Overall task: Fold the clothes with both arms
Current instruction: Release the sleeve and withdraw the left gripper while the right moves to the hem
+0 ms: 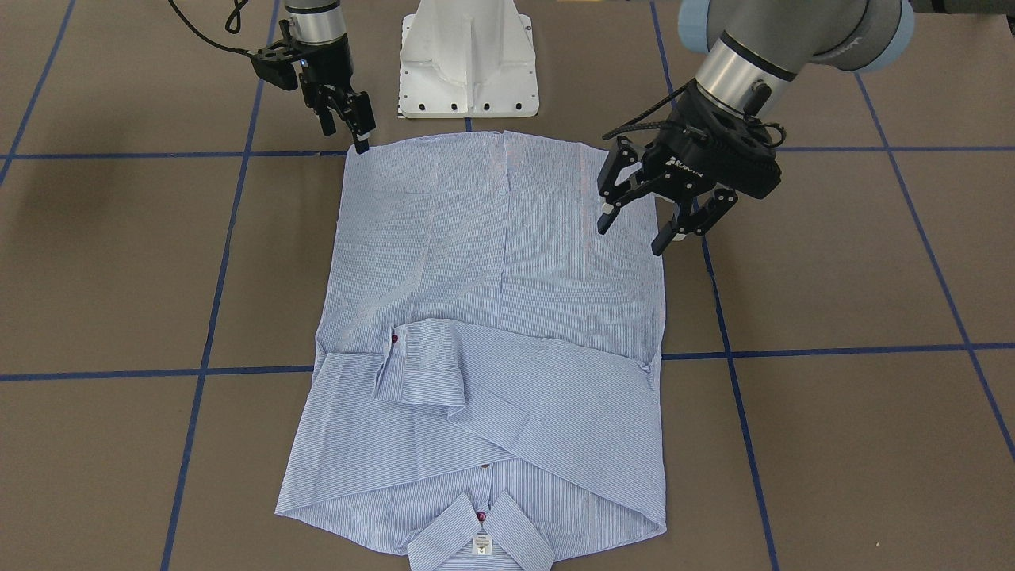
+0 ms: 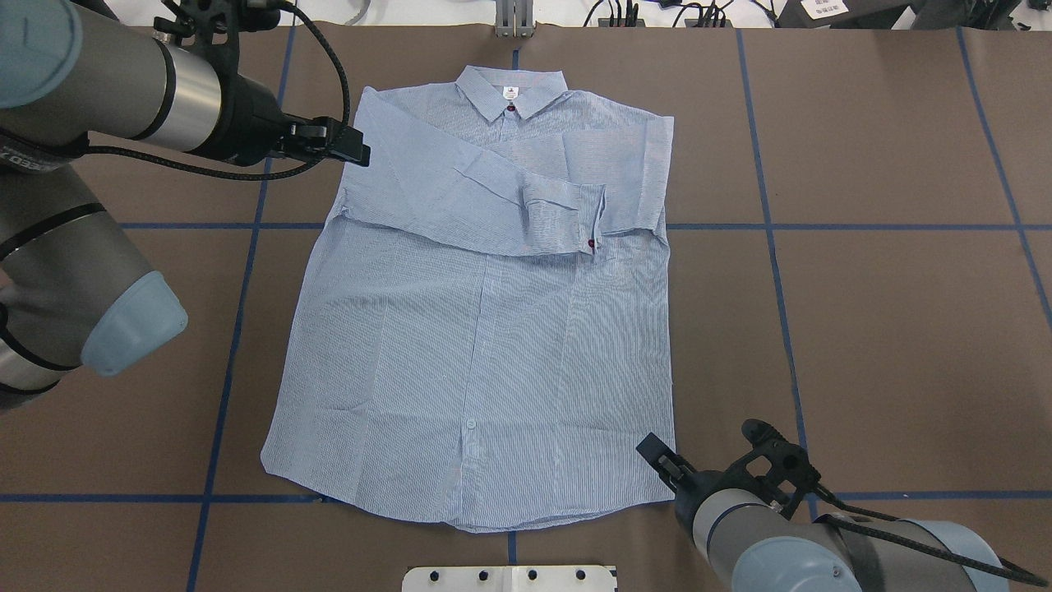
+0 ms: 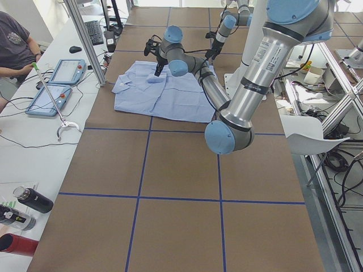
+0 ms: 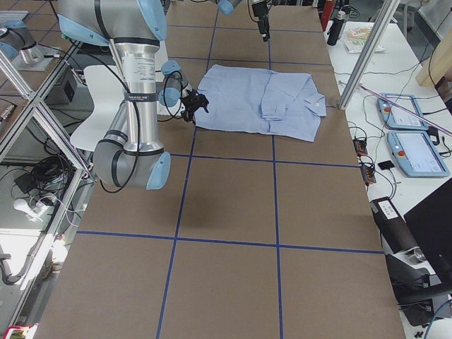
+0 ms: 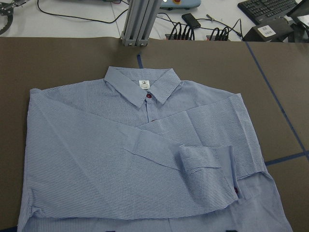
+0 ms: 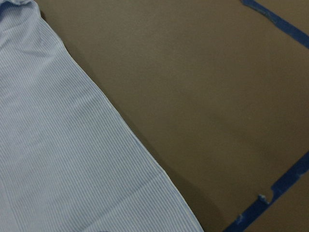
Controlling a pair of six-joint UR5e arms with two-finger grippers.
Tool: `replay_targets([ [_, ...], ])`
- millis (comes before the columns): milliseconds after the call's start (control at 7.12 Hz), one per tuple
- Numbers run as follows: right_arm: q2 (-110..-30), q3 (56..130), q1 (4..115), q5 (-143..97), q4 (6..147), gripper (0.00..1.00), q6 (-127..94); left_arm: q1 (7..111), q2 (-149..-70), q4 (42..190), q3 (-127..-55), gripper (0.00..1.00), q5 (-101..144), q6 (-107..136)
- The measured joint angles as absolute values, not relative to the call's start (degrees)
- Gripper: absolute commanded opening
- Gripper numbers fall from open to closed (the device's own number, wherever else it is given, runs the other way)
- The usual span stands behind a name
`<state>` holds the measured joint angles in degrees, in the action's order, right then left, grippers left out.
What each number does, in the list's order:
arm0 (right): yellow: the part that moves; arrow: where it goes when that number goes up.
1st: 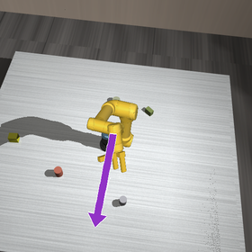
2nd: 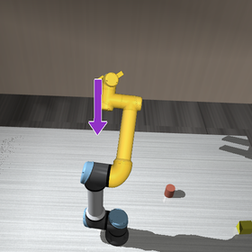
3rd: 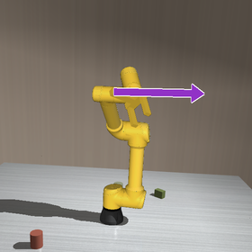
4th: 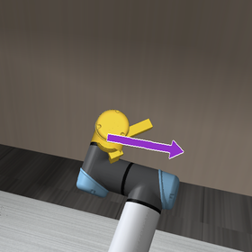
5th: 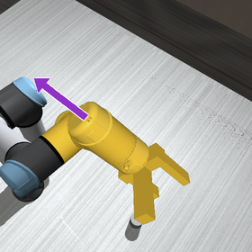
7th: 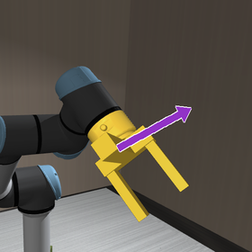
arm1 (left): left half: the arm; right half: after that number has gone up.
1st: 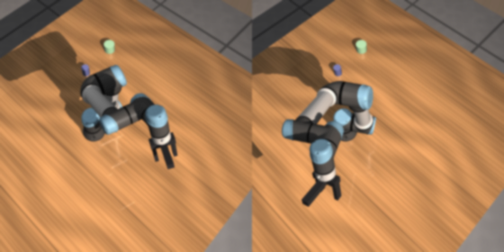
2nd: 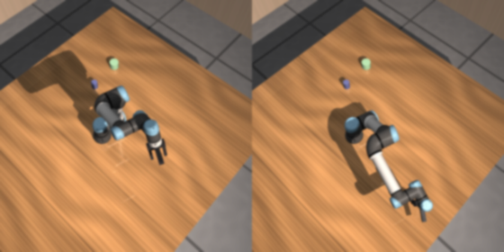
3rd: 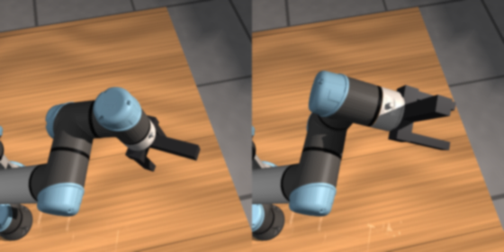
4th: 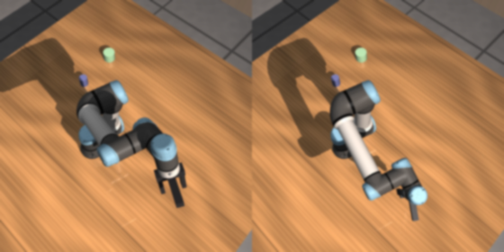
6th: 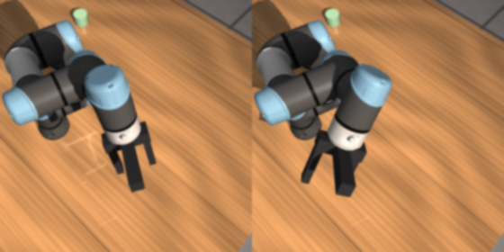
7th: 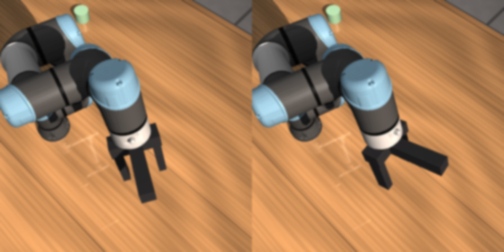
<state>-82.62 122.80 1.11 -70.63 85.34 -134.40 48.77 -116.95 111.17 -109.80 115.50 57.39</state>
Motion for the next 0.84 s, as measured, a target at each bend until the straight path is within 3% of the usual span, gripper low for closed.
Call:
replay_targets([
  [281,-81.97,120.49,0.35,-70.53,85.56,0.78,-136.24,48.87,-116.46,111.26,-110.01,0.75,115.97,58.96],
  [843,-81.72,119.59,-0.26,-70.58,85.6,0.77,-137.35,48.87,-116.37,111.27,-110.38,0.75,116.0,60.05],
])
